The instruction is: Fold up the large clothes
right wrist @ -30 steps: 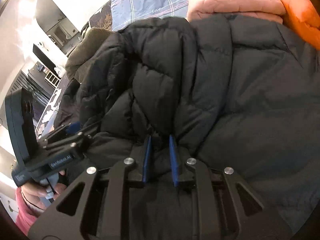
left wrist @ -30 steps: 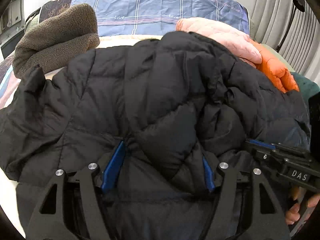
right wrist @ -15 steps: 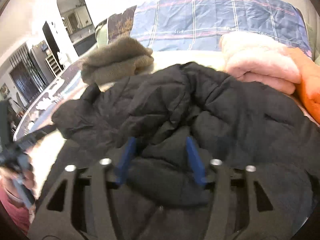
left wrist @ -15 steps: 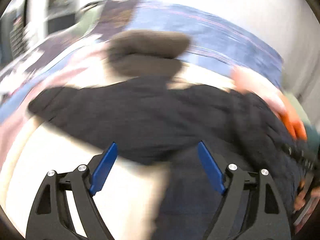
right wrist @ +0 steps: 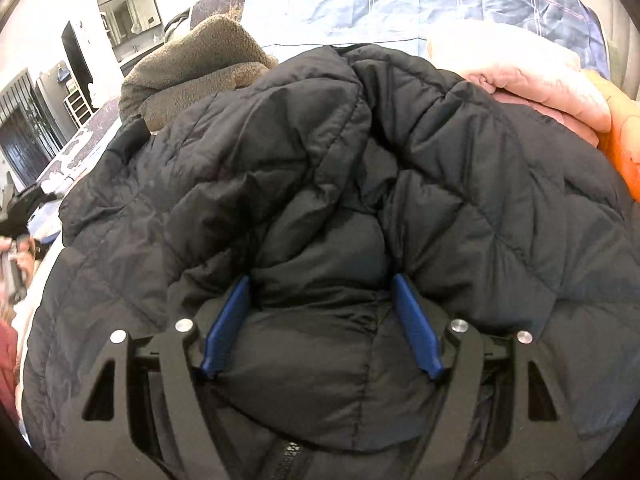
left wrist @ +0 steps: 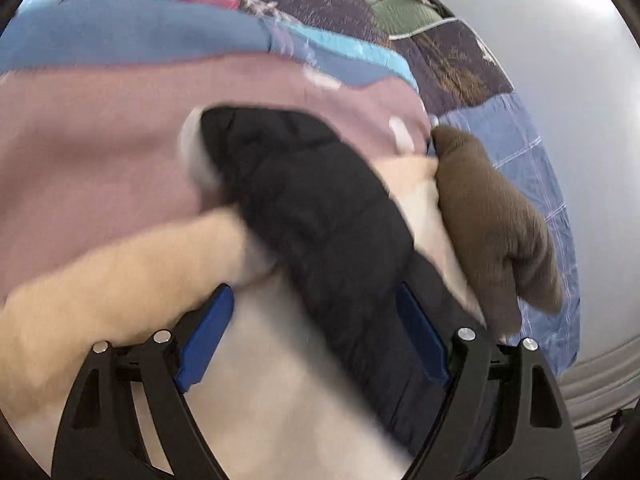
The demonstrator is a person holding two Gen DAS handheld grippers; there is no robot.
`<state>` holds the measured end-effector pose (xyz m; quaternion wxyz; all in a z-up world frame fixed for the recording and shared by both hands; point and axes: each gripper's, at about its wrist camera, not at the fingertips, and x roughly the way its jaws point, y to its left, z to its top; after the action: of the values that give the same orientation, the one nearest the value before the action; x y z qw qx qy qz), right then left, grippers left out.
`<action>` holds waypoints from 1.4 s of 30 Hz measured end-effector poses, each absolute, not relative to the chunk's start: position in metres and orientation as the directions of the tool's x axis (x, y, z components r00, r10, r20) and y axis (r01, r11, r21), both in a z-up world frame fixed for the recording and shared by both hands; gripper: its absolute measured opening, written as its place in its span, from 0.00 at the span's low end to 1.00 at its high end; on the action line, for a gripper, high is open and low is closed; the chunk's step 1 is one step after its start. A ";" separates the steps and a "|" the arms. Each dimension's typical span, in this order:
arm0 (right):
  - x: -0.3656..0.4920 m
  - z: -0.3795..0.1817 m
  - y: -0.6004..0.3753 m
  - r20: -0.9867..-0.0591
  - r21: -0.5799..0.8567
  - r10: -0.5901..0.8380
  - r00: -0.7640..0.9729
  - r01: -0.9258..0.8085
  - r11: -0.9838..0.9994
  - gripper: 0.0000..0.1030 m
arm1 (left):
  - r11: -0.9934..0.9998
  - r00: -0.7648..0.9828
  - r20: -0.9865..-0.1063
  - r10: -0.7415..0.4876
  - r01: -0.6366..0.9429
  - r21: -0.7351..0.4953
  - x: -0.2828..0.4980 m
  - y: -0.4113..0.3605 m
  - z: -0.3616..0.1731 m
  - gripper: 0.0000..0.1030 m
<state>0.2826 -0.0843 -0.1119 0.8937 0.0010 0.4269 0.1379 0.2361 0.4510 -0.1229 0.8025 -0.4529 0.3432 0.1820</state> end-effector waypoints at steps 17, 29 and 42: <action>0.277 -0.114 -0.093 -0.756 0.133 0.260 0.601 -0.248 0.960 0.74 | 0.869 0.877 -0.480 0.027 -0.258 -0.422 0.247 0.333 0.037 0.03; 0.213 -0.064 -0.195 -0.703 0.324 0.331 0.629 -0.131 0.937 0.80 | 0.896 0.794 -0.420 -0.439 0.422 -0.140 0.224 0.000 0.094 0.06; 0.182 -0.050 -0.297 -0.671 0.370 0.258 0.695 0.012 0.929 0.81 | 0.821 0.641 -0.647 -0.413 0.569 0.041 0.190 -0.077 -0.016 0.67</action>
<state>0.1816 -0.2969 -0.0502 0.9037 0.1758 0.3846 0.0681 0.1897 -0.0772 -0.0158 0.8978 0.1214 0.3232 -0.2735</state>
